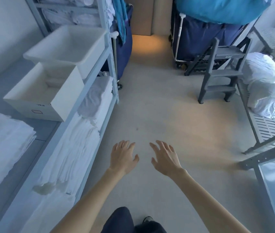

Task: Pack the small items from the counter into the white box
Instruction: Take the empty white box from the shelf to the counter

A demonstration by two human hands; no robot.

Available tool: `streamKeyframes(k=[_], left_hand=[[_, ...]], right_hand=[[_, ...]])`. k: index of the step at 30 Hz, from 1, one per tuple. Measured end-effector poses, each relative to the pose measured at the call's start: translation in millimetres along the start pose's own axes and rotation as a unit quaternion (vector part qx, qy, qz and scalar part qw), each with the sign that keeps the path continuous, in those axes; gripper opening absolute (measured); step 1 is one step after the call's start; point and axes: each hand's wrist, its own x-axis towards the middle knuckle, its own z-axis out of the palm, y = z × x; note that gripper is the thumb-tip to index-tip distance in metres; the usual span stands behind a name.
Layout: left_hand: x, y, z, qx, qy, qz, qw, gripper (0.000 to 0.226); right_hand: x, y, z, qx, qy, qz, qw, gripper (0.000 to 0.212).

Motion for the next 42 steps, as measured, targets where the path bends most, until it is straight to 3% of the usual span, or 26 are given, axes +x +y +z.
streamKeyframes(k=[9,18,23,31,36,42], left_hand=[[79.7,-30.1,-14.7,-0.002,-0.002,-0.012,1.0,0.053],[195.7,-75.2,-60.7,-0.005,0.061,0.013,0.998,0.052],[226.4,-112.9,-76.7,-0.008,0.087,-0.025,0.996,0.051],[224.0,-190.8,-82.5,0.009,0.123,-0.166,0.978,0.047],[218.1,-220.2,-104.6,0.026,0.189,-0.269,0.944,0.052],[211.6,-251.3,-114.4,0.03,0.197,-0.395,0.897,0.064]], right_hand=[[96.3,9.6,-7.7,-0.005,-0.007,-0.021,1.0,0.057],[217.4,9.4,-51.5,-0.008,0.029,-0.004,1.0,0.059],[275.2,-7.6,-55.0,-0.017,0.032,-0.029,0.999,0.059],[371.3,-73.2,-52.7,-0.044,-0.002,-0.193,0.98,0.06],[431.0,-126.8,-59.8,-0.046,0.002,-0.335,0.941,0.06],[486.6,-189.6,-69.9,-0.061,0.014,-0.471,0.88,0.062]])
